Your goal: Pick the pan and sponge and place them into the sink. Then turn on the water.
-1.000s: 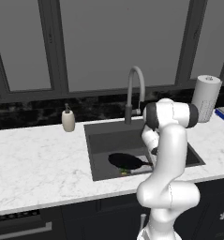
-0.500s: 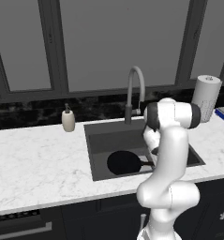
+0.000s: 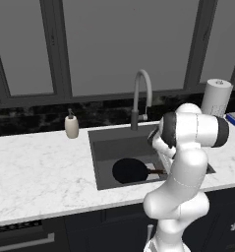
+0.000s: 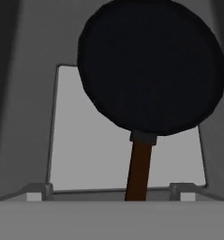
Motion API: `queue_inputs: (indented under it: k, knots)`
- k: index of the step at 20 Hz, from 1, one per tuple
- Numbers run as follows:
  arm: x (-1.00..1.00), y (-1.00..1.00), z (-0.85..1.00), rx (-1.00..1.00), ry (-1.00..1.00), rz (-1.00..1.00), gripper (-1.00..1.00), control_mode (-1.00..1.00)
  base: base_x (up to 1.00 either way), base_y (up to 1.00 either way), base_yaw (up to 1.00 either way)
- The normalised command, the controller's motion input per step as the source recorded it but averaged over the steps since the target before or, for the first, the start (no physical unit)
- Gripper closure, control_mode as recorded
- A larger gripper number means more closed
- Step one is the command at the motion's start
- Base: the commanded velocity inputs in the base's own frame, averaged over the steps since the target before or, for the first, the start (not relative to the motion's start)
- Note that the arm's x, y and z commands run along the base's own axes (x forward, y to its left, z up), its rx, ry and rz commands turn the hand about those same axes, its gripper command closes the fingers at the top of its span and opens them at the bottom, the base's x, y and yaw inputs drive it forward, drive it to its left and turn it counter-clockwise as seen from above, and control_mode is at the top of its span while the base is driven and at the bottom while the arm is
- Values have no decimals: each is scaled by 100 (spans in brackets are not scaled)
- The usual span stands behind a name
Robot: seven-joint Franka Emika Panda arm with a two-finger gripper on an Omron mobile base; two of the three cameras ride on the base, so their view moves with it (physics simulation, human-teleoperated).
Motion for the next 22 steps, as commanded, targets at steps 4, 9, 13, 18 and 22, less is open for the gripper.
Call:
queue_inputs:
  k: [4, 9, 13, 18, 22]
  knots:
    - [11, -25, 100, 7, 27, 0, -100, -100, 0, 0, 0]
    - [5, -46, 81, 14, 16, 0, -100, -100, 0, 0, 0]
    - [-16, -35, 16, 8, 0, 0, -100, -100, 0, 0, 0]
    - [-10, -3, 0, 0, -1, 0, -100, -100, 0, 0, 0]
    - [0, 0, 0, 0, 0, -2, -100, -100, 0, 0, 0]
